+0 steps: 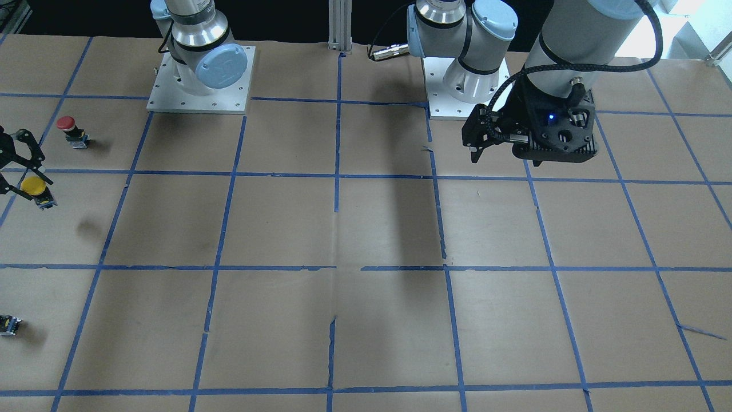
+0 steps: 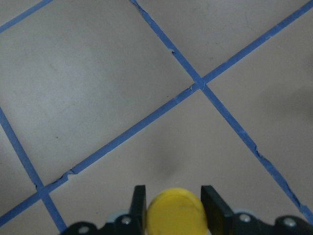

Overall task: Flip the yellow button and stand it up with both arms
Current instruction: 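Lower the button upright onto the table with the right gripper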

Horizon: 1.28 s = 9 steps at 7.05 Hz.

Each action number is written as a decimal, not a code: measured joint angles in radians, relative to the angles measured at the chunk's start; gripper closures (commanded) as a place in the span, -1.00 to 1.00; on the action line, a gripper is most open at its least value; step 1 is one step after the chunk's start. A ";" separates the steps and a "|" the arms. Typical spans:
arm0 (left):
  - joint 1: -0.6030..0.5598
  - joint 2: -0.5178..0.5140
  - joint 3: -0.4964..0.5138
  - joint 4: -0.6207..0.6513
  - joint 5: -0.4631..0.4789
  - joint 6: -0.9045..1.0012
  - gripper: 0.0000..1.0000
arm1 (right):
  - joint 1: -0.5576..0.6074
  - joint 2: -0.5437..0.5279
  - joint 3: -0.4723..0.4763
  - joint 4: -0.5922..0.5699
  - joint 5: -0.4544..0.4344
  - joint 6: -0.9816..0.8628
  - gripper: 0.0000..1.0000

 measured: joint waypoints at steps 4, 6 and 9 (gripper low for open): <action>0.000 -0.004 0.001 0.002 0.001 0.003 -0.99 | -0.023 0.098 -0.049 0.069 0.005 -0.109 0.78; 0.000 -0.002 0.004 0.002 -0.002 -0.001 -1.00 | -0.053 0.124 -0.064 0.077 0.002 -0.134 0.77; 0.007 0.015 0.002 0.010 -0.003 -0.003 -1.00 | -0.061 0.161 -0.079 0.082 0.017 -0.165 0.78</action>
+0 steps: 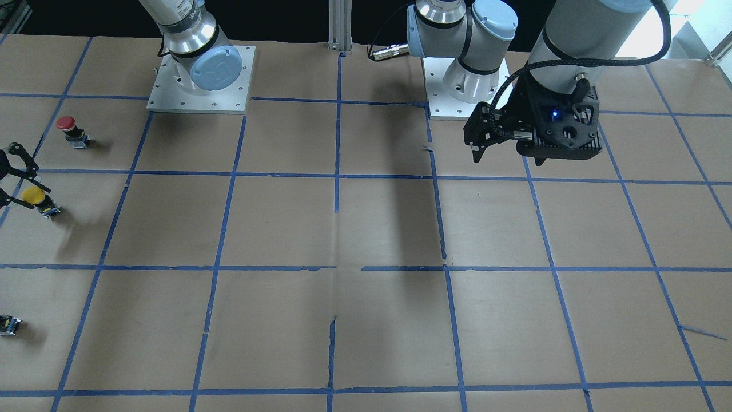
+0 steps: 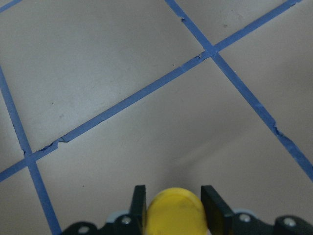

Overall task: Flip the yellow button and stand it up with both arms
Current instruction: 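Lower the button upright onto the table with the right gripper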

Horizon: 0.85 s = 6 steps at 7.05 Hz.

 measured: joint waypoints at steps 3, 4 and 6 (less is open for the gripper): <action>0.005 -0.007 0.008 0.062 -0.003 -0.004 -1.00 | 0.004 0.012 -0.002 0.013 0.034 -0.056 -0.98; 0.003 -0.001 0.008 0.071 -0.004 -0.005 -1.00 | 0.004 0.019 -0.002 0.014 0.043 -0.057 -0.99; 0.002 0.010 0.011 0.074 -0.004 -0.004 -1.00 | 0.004 0.021 -0.001 0.015 0.068 -0.040 -0.99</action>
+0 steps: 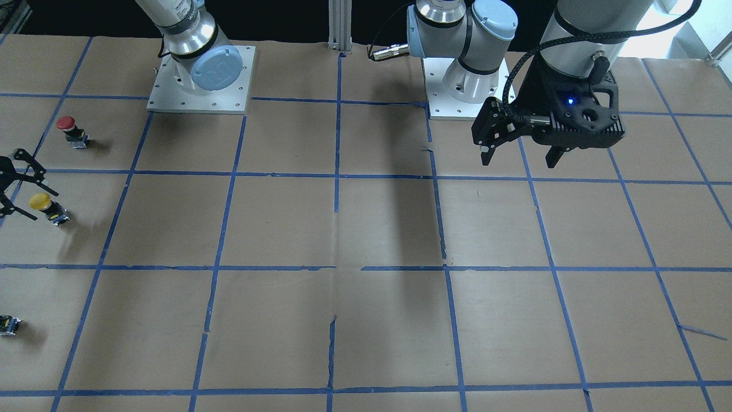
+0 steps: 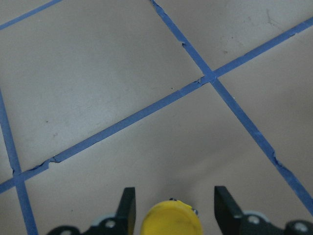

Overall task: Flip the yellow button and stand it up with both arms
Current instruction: 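Lower the button upright onto the table with the right gripper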

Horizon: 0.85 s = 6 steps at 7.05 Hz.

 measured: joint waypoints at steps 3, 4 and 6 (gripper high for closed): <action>0.001 0.004 -0.001 0.000 -0.002 0.000 -1.00 | 0.001 -0.053 -0.006 0.009 -0.034 0.143 -0.99; 0.002 0.005 0.001 0.001 -0.003 0.001 -1.00 | 0.006 -0.108 -0.007 0.012 -0.054 0.236 -1.00; 0.003 0.005 0.005 0.001 -0.003 0.001 -1.00 | 0.056 -0.228 -0.009 0.052 -0.093 0.487 -1.00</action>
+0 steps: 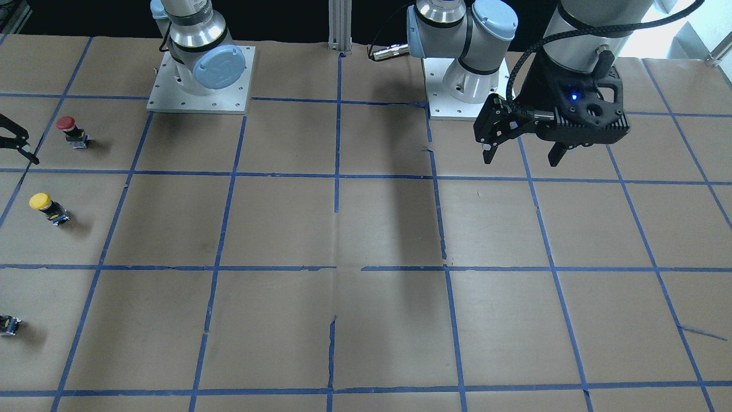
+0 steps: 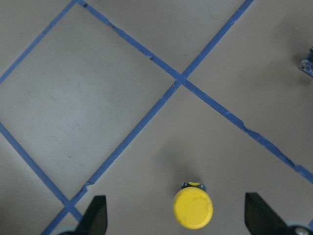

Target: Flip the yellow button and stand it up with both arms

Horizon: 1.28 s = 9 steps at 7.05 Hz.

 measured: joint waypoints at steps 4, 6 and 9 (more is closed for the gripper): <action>0.000 0.001 -0.008 0.001 0.000 0.000 -1.00 | 0.215 -0.142 -0.017 0.044 -0.066 0.415 -1.00; 0.000 0.001 -0.009 0.001 0.000 0.000 -1.00 | 0.318 -0.161 -0.048 0.048 -0.110 0.557 -1.00; 0.000 0.000 -0.010 0.004 0.001 -0.001 -1.00 | 0.480 -0.163 -0.088 0.049 -0.129 0.823 -1.00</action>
